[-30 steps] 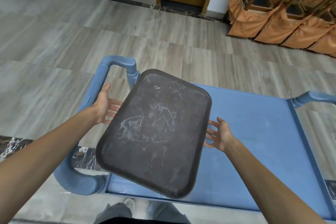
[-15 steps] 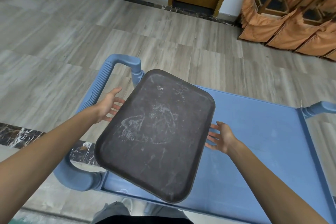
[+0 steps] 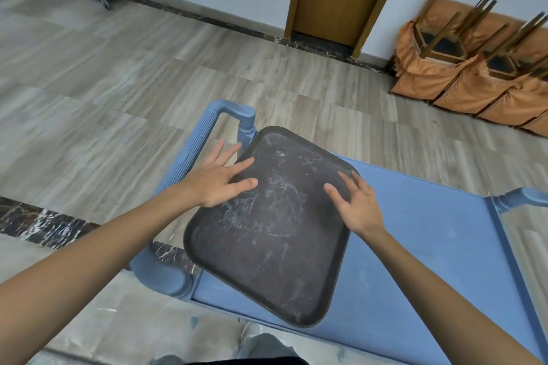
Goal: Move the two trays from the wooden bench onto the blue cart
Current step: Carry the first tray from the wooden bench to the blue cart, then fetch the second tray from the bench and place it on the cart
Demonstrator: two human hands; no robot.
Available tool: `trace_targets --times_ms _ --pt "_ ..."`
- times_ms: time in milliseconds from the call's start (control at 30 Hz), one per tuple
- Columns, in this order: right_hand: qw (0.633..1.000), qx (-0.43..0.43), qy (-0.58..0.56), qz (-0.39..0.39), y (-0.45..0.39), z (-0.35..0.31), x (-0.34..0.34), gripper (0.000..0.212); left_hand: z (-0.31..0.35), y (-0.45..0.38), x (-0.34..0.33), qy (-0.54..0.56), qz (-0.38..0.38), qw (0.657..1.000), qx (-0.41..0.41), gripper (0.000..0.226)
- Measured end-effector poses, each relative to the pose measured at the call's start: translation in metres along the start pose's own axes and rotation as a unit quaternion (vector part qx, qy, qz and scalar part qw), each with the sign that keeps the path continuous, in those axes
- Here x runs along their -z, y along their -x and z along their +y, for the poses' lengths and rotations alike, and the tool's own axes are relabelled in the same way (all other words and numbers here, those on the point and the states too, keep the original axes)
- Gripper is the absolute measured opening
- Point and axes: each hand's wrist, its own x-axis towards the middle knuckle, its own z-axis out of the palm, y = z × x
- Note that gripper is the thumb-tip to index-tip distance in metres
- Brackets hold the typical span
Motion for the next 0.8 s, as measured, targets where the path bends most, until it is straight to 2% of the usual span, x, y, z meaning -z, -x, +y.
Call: trace_targets --times_ms 100,167,333,533,800 --pt "0.994 0.082 0.074 0.015 0.016 -0.045 -0.007 0.087 -0.010 0.031 0.015 -0.084 0.090 0.992 -0.016 0.078" --pt "0.988 0.118 0.097 0.031 0.026 -0.076 -0.012 0.089 -0.025 0.053 0.025 -0.111 0.116 0.987 0.001 0.078" --pt "0.973 0.193 0.123 0.037 0.050 -0.155 -0.035 0.089 -0.077 0.116 0.039 -0.127 0.144 0.980 0.053 0.095" --pt "0.932 0.320 0.168 0.031 0.090 -0.256 -0.071 0.086 -0.150 0.198 0.038 -0.116 0.181 0.967 0.140 0.095" --pt "0.888 0.414 0.195 -0.055 0.147 -0.369 -0.151 0.086 -0.239 0.323 0.006 -0.089 0.196 0.940 0.263 0.093"
